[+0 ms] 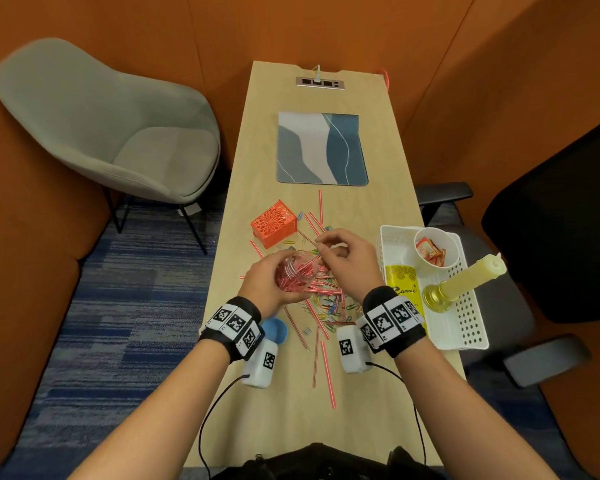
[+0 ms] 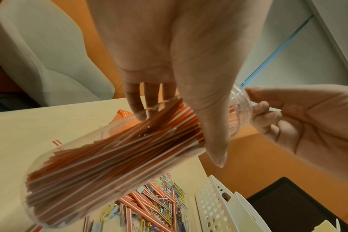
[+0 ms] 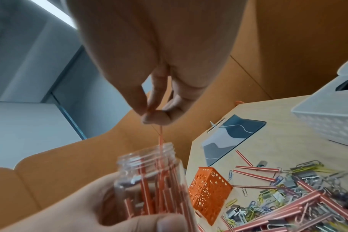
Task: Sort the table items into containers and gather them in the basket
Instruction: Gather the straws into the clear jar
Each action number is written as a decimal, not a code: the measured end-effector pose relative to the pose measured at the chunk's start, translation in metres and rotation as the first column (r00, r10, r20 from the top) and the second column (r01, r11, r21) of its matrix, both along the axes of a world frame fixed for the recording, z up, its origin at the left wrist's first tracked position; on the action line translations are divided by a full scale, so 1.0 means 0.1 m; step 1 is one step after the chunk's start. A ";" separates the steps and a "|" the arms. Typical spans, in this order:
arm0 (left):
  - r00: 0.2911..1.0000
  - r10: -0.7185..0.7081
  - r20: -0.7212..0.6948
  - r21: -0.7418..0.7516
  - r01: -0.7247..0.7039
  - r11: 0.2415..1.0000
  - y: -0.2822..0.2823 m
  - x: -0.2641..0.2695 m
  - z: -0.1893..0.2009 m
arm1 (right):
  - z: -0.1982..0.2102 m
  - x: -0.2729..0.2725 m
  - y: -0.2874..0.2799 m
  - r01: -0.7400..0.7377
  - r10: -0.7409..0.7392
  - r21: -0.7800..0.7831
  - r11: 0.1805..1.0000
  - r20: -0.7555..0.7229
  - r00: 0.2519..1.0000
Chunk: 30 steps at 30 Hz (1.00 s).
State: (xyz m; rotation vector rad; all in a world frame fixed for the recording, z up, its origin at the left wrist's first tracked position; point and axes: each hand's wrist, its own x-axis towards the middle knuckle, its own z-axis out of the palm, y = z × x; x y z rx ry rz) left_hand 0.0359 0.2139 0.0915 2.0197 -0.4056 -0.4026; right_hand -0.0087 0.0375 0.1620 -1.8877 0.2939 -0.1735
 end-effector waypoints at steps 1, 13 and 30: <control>1.000 0.006 -0.003 -0.006 -0.006 1.000 0.01 0.01 0.00 | 0.00 0.01 0.02 0.001 -0.001 0.023 1.000 -0.007 1.000; 0.999 -0.002 0.039 0.005 0.001 1.000 0.14 0.26 -0.04 | -0.07 0.38 0.13 -0.306 0.319 -0.427 0.851 -0.044 0.947; 0.969 0.244 -0.048 -0.088 -0.247 0.965 0.47 0.77 -0.39 | -1.46 0.78 0.18 -0.552 0.110 -0.592 0.587 -0.617 0.779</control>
